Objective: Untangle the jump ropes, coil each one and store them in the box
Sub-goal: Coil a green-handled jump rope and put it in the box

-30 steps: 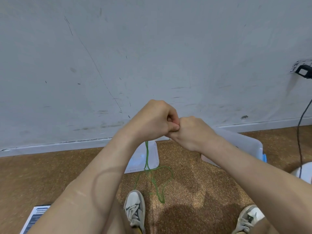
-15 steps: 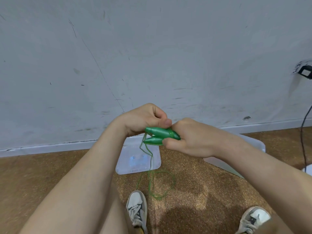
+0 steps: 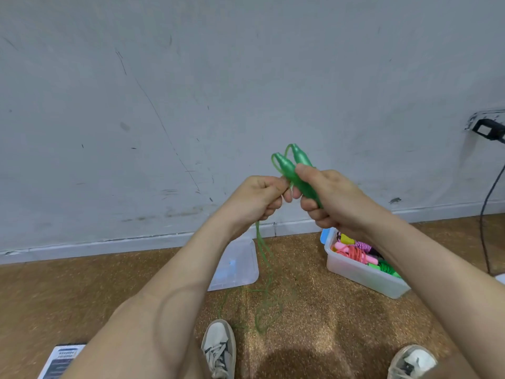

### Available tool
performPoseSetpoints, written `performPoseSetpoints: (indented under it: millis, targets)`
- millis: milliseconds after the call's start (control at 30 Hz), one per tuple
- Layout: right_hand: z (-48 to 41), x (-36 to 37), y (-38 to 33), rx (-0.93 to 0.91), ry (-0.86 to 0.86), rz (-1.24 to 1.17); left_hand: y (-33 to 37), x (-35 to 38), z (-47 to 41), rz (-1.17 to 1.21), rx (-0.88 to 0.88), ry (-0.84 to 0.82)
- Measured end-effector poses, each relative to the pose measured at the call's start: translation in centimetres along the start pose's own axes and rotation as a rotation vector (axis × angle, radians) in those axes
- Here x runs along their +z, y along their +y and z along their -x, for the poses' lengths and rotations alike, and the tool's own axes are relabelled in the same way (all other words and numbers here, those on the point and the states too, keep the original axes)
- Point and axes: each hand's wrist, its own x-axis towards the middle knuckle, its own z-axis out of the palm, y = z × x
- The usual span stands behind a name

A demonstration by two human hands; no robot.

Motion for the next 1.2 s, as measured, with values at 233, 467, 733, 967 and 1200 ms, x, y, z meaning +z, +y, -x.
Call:
performPoseSetpoints:
  millis: [233,467,733,967,1200]
  targets:
    - [-1.4,-2.6,1.7,-0.119,0.237,0.561,1.0,0.1,1.8,-1.074,0.309,0.06]
    - [-0.7,-2.0,1.9,-0.187,-0.021,1.019,1.5,-0.6,2.1,-1.194,0.613,0.085]
    - [-0.1,-1.9,0.8,-0.039,-0.229,1.18,1.5,-0.8,2.1,-1.126,0.643,0.046]
    - [0.2,-2.3,0.2,0.102,-0.389,1.099,1.8,-1.0,2.0,-1.02,0.47,0.016]
    - [0.2,-0.1,1.5,-0.064,-0.276,1.248,2.1,0.4,2.1,-1.064,0.479,0.015]
